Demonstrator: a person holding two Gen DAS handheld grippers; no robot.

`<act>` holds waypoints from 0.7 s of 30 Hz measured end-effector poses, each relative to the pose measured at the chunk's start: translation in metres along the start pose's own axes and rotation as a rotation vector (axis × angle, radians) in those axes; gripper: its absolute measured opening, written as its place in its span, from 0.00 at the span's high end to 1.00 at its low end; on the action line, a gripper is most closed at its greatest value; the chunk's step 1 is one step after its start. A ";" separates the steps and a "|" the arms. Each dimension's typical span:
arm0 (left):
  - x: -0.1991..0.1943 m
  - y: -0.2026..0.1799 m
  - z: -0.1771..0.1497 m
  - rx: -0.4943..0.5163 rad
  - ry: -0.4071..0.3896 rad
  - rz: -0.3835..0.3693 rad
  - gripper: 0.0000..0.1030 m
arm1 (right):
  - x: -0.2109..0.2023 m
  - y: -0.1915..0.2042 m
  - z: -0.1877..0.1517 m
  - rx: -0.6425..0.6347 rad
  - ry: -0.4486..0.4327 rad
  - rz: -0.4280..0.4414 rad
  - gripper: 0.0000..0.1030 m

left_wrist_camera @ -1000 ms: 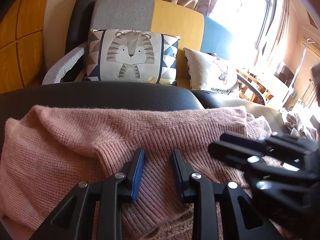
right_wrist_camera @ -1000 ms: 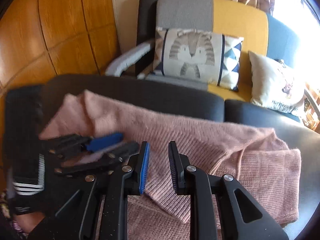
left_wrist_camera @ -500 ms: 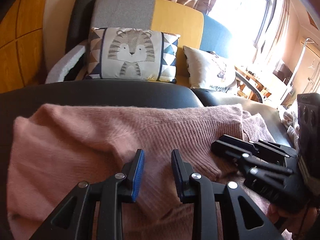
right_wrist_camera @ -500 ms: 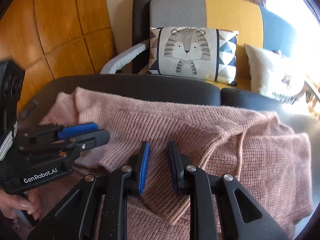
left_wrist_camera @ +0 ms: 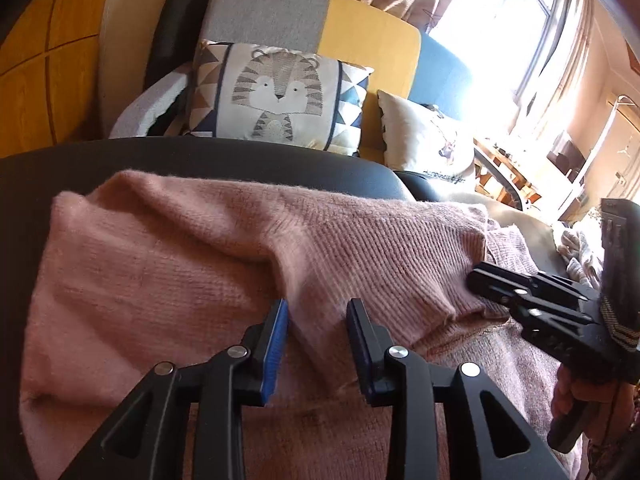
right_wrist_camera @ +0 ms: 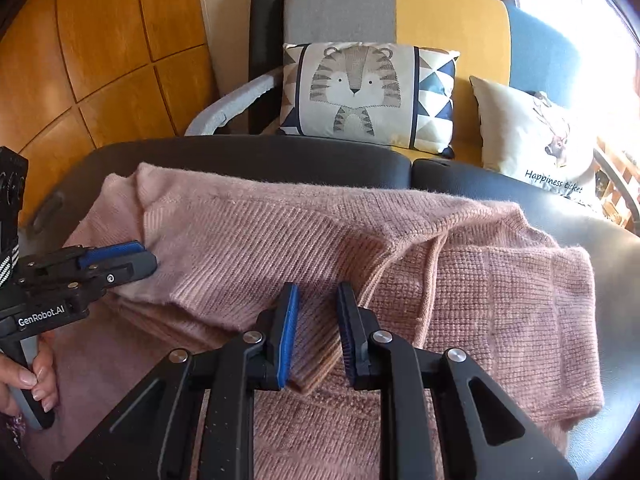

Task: Fold clothes

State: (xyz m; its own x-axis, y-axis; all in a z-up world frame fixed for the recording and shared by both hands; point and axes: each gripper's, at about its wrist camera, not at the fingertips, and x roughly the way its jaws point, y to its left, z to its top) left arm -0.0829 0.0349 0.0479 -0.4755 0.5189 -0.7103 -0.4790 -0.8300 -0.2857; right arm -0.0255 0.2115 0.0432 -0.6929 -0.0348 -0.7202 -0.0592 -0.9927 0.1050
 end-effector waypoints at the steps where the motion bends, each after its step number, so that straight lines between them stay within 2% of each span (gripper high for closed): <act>1: -0.007 0.002 -0.004 -0.015 0.002 -0.002 0.69 | -0.009 -0.002 -0.001 0.013 -0.015 0.021 0.78; 5: -0.032 0.007 -0.031 -0.060 0.003 -0.060 0.69 | -0.038 -0.005 -0.018 0.053 -0.001 0.077 0.77; 7: -0.037 0.003 -0.045 -0.041 0.021 -0.090 0.69 | -0.043 -0.001 -0.030 0.050 0.028 0.131 0.77; 8: -0.036 -0.002 -0.052 -0.007 0.037 -0.080 0.69 | -0.043 0.002 -0.035 0.038 0.049 0.143 0.77; 10: -0.033 -0.010 -0.067 0.084 0.077 -0.017 0.69 | -0.038 0.009 -0.046 -0.023 0.088 0.106 0.77; 11: -0.037 -0.012 -0.071 0.110 0.064 -0.010 0.69 | -0.034 0.012 -0.052 -0.055 0.112 0.081 0.77; 12: -0.039 -0.010 -0.071 0.113 0.067 0.010 0.69 | -0.031 0.014 -0.057 -0.085 0.133 0.059 0.77; 14: -0.042 -0.005 -0.072 0.119 0.073 0.051 0.69 | -0.037 0.007 -0.064 -0.083 0.117 0.072 0.77; 16: -0.045 0.004 -0.074 0.118 0.076 0.030 0.69 | -0.042 -0.008 -0.071 -0.036 0.132 0.055 0.64; 17: -0.047 0.008 -0.075 0.112 0.077 0.013 0.69 | -0.045 -0.017 -0.075 0.007 0.128 0.085 0.61; 18: -0.047 0.010 -0.076 0.108 0.075 0.009 0.69 | -0.047 -0.027 -0.079 0.048 0.124 0.113 0.62; 19: -0.047 0.011 -0.077 0.105 0.073 0.004 0.69 | -0.048 -0.029 -0.081 0.063 0.115 0.117 0.67; 21: -0.047 0.011 -0.079 0.110 0.071 0.005 0.69 | -0.048 -0.031 -0.084 0.073 0.103 0.115 0.69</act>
State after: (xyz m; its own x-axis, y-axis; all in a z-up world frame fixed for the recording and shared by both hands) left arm -0.0079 -0.0145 0.0274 -0.4267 0.4956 -0.7565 -0.5564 -0.8033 -0.2124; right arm 0.0697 0.2343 0.0174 -0.6211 -0.1633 -0.7665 -0.0385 -0.9705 0.2379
